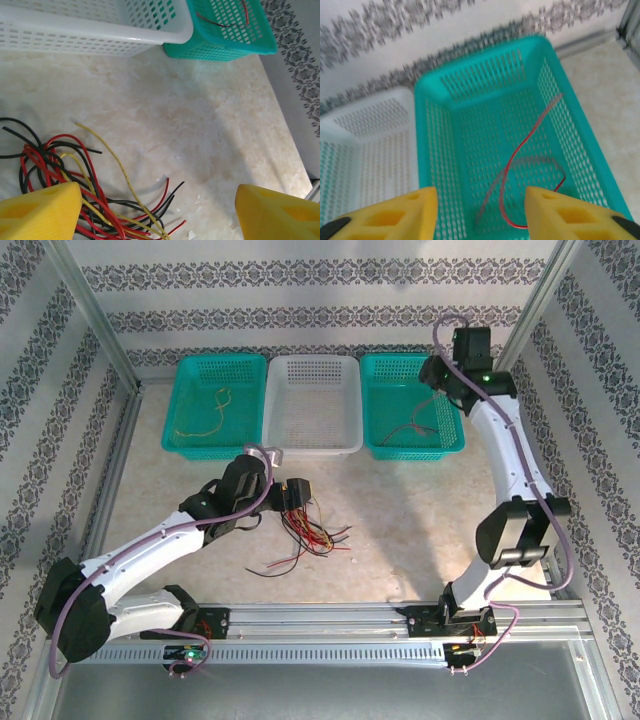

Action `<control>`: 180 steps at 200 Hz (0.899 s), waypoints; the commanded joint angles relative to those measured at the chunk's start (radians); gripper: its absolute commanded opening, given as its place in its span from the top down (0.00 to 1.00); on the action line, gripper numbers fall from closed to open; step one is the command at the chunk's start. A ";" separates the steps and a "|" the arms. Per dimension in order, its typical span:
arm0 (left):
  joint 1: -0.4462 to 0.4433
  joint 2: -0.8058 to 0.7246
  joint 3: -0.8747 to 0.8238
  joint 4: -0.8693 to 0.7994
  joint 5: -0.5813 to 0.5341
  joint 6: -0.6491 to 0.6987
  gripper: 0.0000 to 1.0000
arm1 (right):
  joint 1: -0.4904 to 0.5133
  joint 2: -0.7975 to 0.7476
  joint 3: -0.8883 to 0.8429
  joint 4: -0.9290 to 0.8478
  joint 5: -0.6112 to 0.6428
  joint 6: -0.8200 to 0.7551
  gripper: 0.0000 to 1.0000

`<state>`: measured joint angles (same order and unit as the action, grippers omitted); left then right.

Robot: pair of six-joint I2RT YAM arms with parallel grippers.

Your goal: Untangle the cables

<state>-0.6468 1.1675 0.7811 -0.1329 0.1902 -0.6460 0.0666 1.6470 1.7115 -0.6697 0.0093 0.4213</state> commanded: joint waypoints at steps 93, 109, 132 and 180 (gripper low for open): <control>-0.001 0.245 0.077 -0.168 0.042 -0.009 0.37 | 0.604 -0.451 -0.892 0.246 0.047 0.303 0.36; -0.001 0.267 0.052 -0.146 0.045 -0.034 0.42 | 0.643 -0.435 -0.989 0.333 -0.002 0.378 0.37; 0.000 0.320 0.040 -0.087 0.091 -0.054 0.48 | 0.688 -0.398 -1.032 0.379 0.014 0.409 0.39; -0.001 0.409 0.055 -0.022 0.103 -0.100 0.61 | 0.699 -0.360 -0.996 0.377 0.017 0.389 0.44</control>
<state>-0.6468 1.5574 0.8246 -0.1963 0.2806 -0.7162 0.7555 1.2728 0.6899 -0.3340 0.0166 0.7898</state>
